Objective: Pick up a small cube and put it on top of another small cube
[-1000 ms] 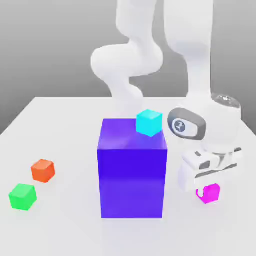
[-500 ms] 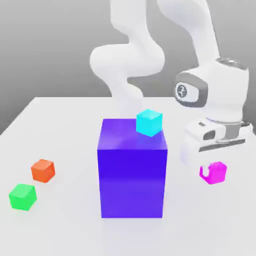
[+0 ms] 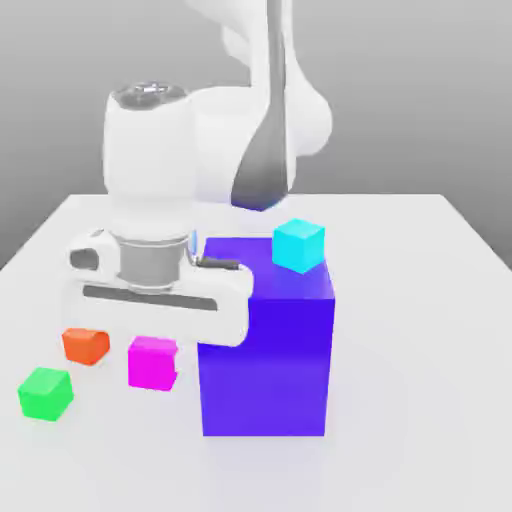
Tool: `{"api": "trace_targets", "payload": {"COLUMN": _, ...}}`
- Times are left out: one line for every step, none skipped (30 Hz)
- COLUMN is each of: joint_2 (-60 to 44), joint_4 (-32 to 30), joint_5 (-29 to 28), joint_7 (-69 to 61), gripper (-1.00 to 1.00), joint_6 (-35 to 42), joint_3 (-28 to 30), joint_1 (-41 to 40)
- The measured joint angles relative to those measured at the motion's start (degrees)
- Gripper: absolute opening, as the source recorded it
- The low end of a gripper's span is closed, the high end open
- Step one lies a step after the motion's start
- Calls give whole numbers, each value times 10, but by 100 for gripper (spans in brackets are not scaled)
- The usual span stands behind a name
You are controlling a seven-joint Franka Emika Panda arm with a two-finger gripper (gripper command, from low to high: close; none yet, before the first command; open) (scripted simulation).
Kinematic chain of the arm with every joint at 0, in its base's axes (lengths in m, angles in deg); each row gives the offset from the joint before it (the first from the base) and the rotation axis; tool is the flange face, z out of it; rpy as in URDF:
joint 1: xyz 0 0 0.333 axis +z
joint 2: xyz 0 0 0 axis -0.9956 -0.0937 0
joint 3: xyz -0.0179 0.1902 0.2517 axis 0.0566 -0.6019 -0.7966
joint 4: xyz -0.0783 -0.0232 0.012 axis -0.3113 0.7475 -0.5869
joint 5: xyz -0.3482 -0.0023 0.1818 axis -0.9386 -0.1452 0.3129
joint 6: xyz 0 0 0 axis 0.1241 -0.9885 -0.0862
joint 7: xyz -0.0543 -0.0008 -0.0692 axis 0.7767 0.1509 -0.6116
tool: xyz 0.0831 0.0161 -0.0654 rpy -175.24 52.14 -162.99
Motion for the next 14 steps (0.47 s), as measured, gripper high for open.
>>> {"api": "trace_targets", "payload": {"joint_2": -7, "joint_4": 4, "joint_5": 7, "joint_7": -25, "gripper": -100, "joint_6": 4, "joint_3": 15, "joint_1": -21}}
{"api": "trace_targets", "payload": {"joint_2": -14, "joint_4": 7, "joint_5": 14, "joint_7": -49, "gripper": -100, "joint_6": 8, "joint_3": 25, "joint_1": -47}}
{"api": "trace_targets", "payload": {"joint_2": -21, "joint_4": 11, "joint_5": 20, "joint_7": -73, "gripper": -100, "joint_6": 12, "joint_3": 36, "joint_1": -72}}
{"api": "trace_targets", "payload": {"joint_2": -26, "joint_4": 14, "joint_5": 25, "joint_7": -96, "gripper": -100, "joint_6": 16, "joint_3": 45, "joint_1": -98}}
{"api": "trace_targets", "payload": {"joint_2": -34, "joint_4": 16, "joint_5": 31, "joint_7": -115, "gripper": -100, "joint_6": 14, "joint_3": 49, "joint_1": -116}}
{"api": "trace_targets", "payload": {"joint_2": -48, "joint_4": 18, "joint_5": 38, "joint_7": -127, "gripper": -100, "joint_6": 3, "joint_3": 47, "joint_1": -117}}
{"api": "trace_targets", "payload": {"joint_2": -66, "joint_4": 20, "joint_5": 47, "joint_7": -137, "gripper": -100, "joint_6": -13, "joint_3": 43, "joint_1": -119}}
{"api": "trace_targets", "payload": {"joint_2": -85, "joint_4": 21, "joint_5": 56, "joint_7": -145, "gripper": -100, "joint_6": -30, "joint_3": 39, "joint_1": -122}}
{"api": "trace_targets", "payload": {"joint_2": -105, "joint_4": 22, "joint_5": 66, "joint_7": -153, "gripper": -100, "joint_6": -48, "joint_3": 33, "joint_1": -126}}
{"api": "trace_targets", "payload": {"joint_2": -126, "joint_4": 24, "joint_5": 75, "joint_7": -160, "gripper": -100, "joint_6": -67, "joint_3": 26, "joint_1": -131}}
{"api": "trace_targets", "payload": {"joint_2": -137, "joint_4": 24, "joint_5": 80, "joint_7": -164, "gripper": 100, "joint_6": -77, "joint_3": 23, "joint_1": -133}}
{"api": "trace_targets", "payload": {"joint_2": -137, "joint_4": 24, "joint_5": 80, "joint_7": -164, "gripper": 100, "joint_6": -77, "joint_3": 23, "joint_1": -133}}
{"api": "trace_targets", "payload": {"joint_2": -137, "joint_4": 24, "joint_5": 80, "joint_7": -164, "gripper": 100, "joint_6": -77, "joint_3": 23, "joint_1": -133}}
{"api": "trace_targets", "payload": {"joint_2": -137, "joint_4": 24, "joint_5": 80, "joint_7": -164, "gripper": 100, "joint_6": -77, "joint_3": 23, "joint_1": -133}}
